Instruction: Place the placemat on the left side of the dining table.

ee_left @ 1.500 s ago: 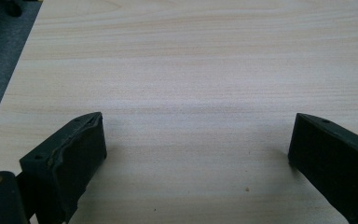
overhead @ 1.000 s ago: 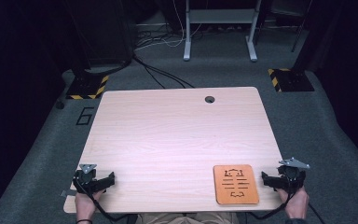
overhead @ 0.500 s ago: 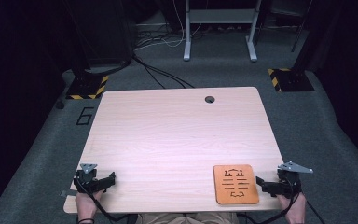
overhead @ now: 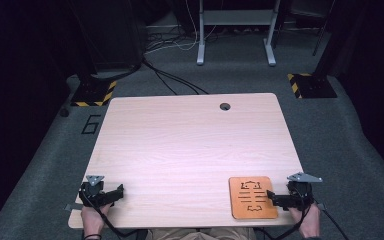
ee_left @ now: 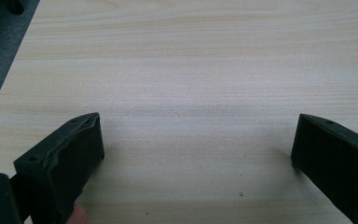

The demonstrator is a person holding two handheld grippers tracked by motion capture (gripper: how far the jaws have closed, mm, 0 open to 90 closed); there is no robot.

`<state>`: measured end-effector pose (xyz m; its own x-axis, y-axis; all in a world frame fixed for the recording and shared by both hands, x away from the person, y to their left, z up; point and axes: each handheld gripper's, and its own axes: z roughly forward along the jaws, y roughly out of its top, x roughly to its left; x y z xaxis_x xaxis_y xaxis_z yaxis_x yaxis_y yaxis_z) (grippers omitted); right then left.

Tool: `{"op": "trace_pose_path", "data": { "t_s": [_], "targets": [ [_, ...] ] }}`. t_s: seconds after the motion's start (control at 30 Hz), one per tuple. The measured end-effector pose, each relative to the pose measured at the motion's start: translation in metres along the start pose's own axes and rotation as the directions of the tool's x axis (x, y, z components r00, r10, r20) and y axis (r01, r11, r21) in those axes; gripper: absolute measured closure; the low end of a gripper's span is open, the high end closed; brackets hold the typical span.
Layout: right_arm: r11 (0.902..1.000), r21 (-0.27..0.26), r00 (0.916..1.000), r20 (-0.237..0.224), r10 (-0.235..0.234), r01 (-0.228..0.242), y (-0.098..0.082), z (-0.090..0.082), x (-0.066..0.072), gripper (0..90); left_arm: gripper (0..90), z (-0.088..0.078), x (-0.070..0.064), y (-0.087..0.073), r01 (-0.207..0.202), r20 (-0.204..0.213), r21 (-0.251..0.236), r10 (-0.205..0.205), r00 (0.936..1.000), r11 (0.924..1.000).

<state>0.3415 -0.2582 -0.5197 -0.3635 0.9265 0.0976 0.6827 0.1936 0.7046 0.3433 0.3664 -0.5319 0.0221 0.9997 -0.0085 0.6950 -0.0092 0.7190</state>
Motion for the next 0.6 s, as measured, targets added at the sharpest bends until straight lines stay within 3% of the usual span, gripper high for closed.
{"op": "trace_pose_path", "data": {
  "t_s": [0.3,0.6],
  "targets": [
    [0.9998,0.005,0.9998,-0.012,-0.017,0.017,0.0014,0.0029,0.0059,0.1,2.2,0.0003,0.0000,0.0001,-0.001,-0.001,-0.003,0.001,1.0000,1.0000],
    [0.9998,0.010,0.9997,-0.018,-0.016,0.016,0.0003,0.0030,0.0027,0.1,2.2,0.0003,-0.0001,0.0002,0.000,-0.001,-0.003,0.000,1.0000,1.0000]
  ]
}}
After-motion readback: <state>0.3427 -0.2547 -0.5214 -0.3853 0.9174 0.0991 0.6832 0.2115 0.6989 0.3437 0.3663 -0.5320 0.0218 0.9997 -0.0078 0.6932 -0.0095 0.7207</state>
